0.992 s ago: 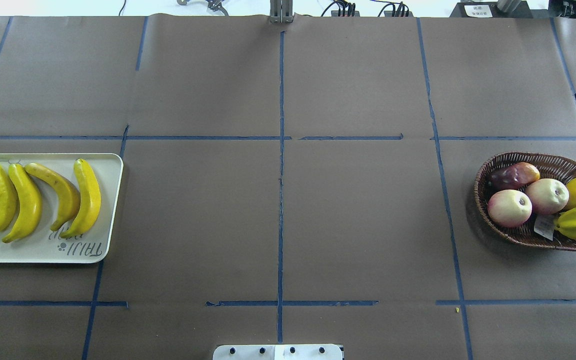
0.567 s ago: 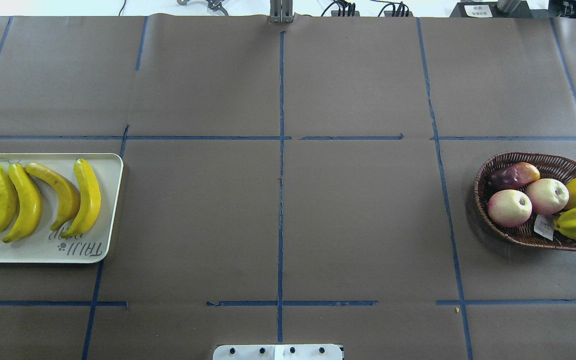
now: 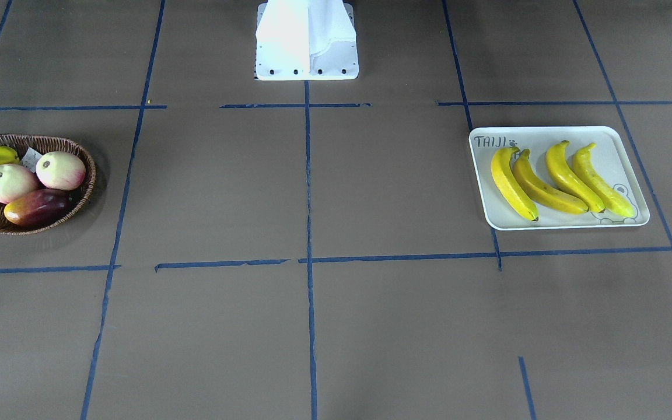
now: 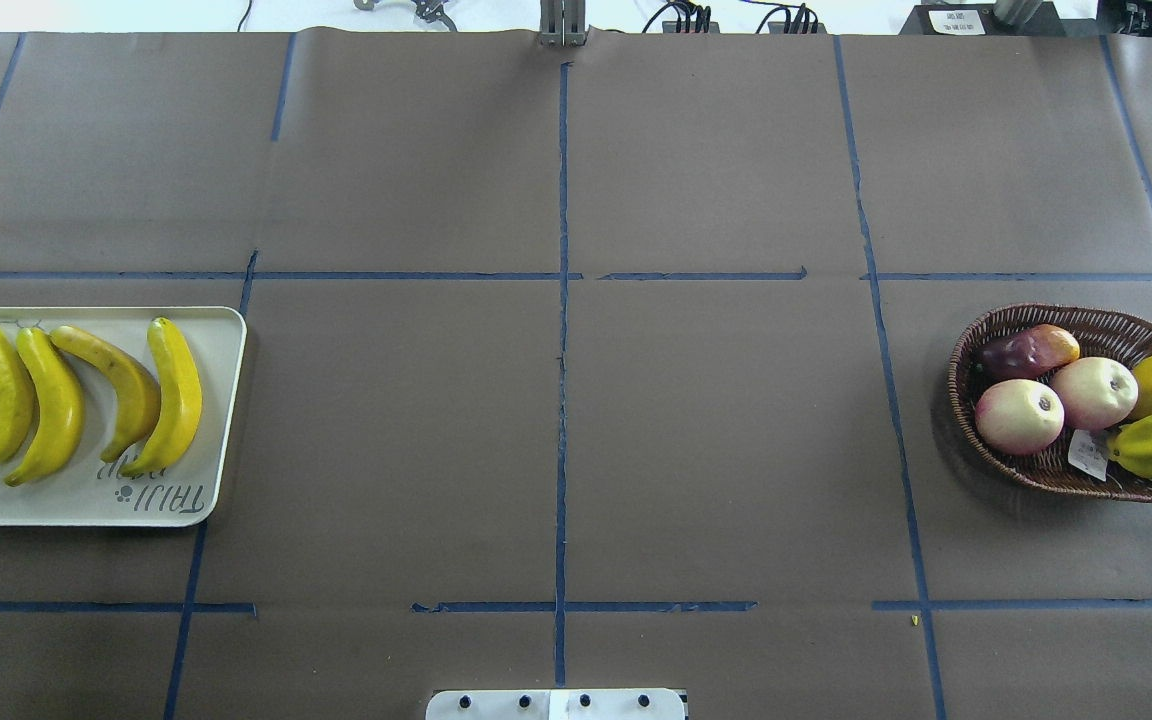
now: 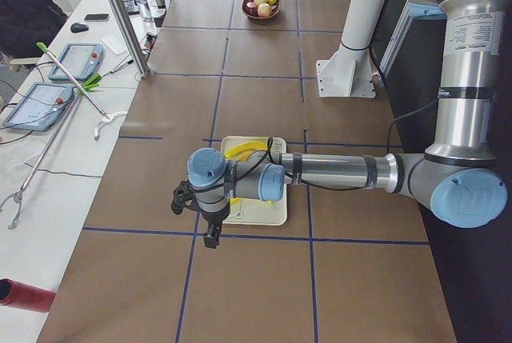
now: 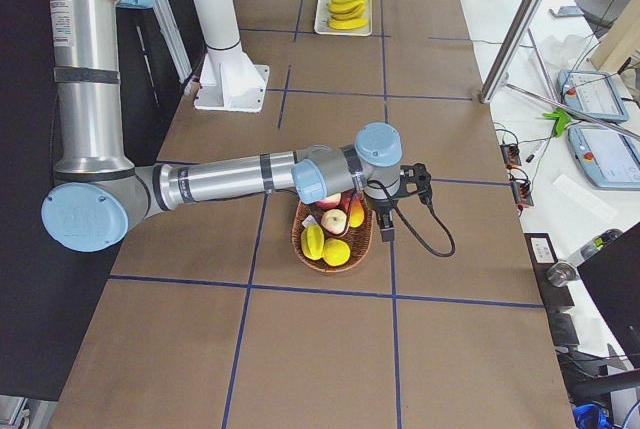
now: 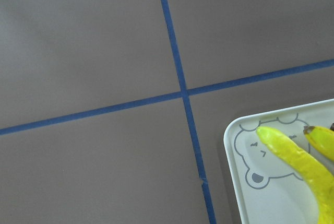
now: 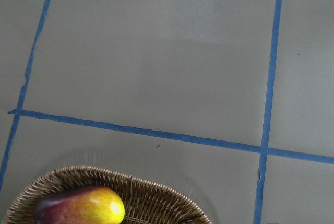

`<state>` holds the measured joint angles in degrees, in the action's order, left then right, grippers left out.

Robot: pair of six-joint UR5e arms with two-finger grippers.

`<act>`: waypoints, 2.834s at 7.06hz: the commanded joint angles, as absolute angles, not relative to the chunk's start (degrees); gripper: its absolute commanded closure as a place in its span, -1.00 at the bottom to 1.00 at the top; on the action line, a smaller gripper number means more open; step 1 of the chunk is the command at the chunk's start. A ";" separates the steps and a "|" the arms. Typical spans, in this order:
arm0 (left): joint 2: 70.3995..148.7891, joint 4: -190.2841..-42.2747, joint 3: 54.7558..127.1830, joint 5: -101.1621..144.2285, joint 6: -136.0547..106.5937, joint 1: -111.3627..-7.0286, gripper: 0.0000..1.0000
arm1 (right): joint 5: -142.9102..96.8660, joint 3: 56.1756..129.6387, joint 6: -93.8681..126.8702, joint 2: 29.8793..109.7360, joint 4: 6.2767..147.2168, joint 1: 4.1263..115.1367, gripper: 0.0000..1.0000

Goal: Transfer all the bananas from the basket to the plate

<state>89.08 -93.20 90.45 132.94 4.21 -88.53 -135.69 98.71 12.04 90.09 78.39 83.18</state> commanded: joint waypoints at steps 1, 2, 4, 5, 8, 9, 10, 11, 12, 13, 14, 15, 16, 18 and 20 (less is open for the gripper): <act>89.12 -92.64 90.09 136.99 2.02 -88.59 -1.00 | -136.84 93.97 12.22 90.79 78.13 83.49 -1.00; 88.77 -92.55 90.09 137.98 2.02 -88.59 -1.00 | -137.02 93.43 12.22 91.31 78.22 84.80 -1.00; 88.77 -92.55 89.91 137.99 2.02 -88.68 -1.00 | -138.50 93.60 12.30 91.93 78.40 86.30 -1.00; 88.77 -92.55 89.91 137.99 2.02 -88.68 -1.00 | -140.78 93.95 12.39 92.02 78.83 88.31 -1.00; 88.86 -92.64 89.91 137.99 2.02 -88.77 -1.00 | -141.25 97.29 12.04 92.11 87.71 91.32 -1.00; 88.94 -92.64 89.91 137.99 2.02 -88.77 -1.00 | -140.11 97.29 11.43 91.94 87.98 91.23 -1.00; 89.12 -92.55 89.91 137.99 2.02 -88.77 -1.00 | -138.44 97.29 11.25 92.02 87.98 90.71 -1.00; 89.30 -92.55 89.91 137.99 1.93 -88.77 -1.00 | -136.17 97.03 6.81 92.20 88.24 90.62 -1.00; 89.47 -92.55 89.91 137.99 1.93 -88.77 -1.00 | -135.79 96.77 2.59 92.02 91.37 91.40 -1.00; 89.47 -92.55 89.91 137.99 2.02 -88.77 -1.00 | -135.88 96.94 2.38 91.41 93.58 91.49 -1.00; 89.56 -92.64 89.91 137.99 2.02 -88.77 -1.00 | -136.14 96.86 2.46 91.49 93.60 91.49 -1.00; 89.56 -92.72 89.91 137.99 2.02 -88.77 -1.00 | -136.32 96.68 2.46 91.49 93.60 91.58 -1.00; 89.56 -92.99 89.83 137.99 2.11 -88.77 -1.00 | -136.58 96.68 2.46 91.49 93.60 91.58 -1.00; 89.56 -93.16 89.74 137.73 2.46 -88.77 -1.00 | -136.67 96.68 2.46 91.41 93.43 91.58 -1.00; 89.65 -93.08 89.74 137.64 2.64 -88.77 -1.00 | -136.67 96.59 2.55 91.32 93.34 91.58 -1.00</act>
<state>89.62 -93.14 89.76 137.69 2.55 -88.77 -136.66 96.65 2.48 91.39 93.38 91.58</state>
